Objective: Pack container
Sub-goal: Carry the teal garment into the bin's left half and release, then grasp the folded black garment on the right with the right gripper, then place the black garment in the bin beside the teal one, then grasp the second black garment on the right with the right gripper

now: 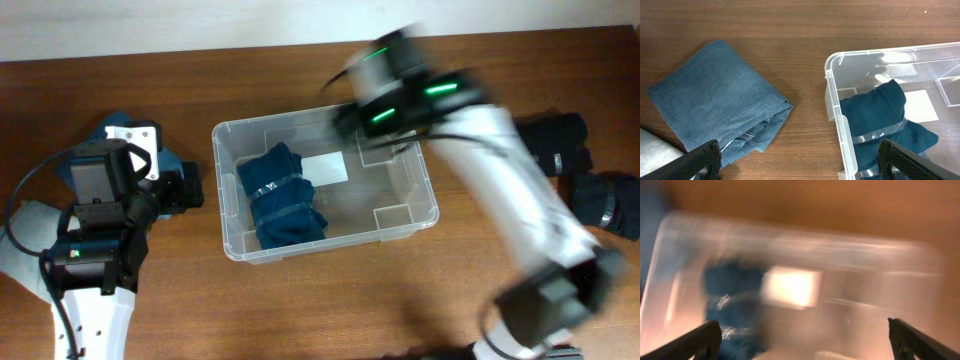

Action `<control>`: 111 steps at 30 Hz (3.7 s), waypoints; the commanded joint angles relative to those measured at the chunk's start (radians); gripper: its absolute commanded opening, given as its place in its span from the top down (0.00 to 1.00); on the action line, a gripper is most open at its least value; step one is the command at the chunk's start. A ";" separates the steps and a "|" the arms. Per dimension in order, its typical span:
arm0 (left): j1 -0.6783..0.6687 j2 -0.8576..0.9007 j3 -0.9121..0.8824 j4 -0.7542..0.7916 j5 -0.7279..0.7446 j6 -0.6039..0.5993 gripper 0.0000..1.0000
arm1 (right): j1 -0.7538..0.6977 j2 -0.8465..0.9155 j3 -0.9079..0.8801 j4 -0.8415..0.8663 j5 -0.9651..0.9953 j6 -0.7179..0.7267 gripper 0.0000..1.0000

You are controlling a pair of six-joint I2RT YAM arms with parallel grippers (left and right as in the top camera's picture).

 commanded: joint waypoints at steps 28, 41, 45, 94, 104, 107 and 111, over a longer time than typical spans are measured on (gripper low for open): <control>-0.003 0.008 0.017 0.003 0.000 -0.010 0.01 | -0.892 0.244 -0.841 1.078 -0.348 0.289 0.53; -0.003 0.008 0.017 0.001 0.000 -0.009 0.01 | -0.847 -0.031 -0.690 0.818 -0.565 0.142 0.96; -0.003 0.008 0.017 0.001 -0.006 -0.009 0.01 | -0.725 -0.246 -0.516 0.452 -0.549 -0.071 0.96; -0.003 0.024 0.017 -0.011 -0.008 -0.009 0.01 | -1.231 -0.094 -0.703 0.437 -0.286 0.080 0.01; -0.003 0.032 0.017 -0.010 -0.008 -0.009 0.01 | -1.192 0.088 -0.840 0.779 -0.307 0.148 0.01; -0.003 0.032 0.017 -0.010 -0.008 -0.010 0.01 | -1.177 0.142 -0.840 0.815 -0.310 0.161 0.08; -0.003 0.032 0.017 -0.010 -0.008 -0.010 0.01 | -1.173 0.145 -0.830 0.830 -0.377 0.162 0.79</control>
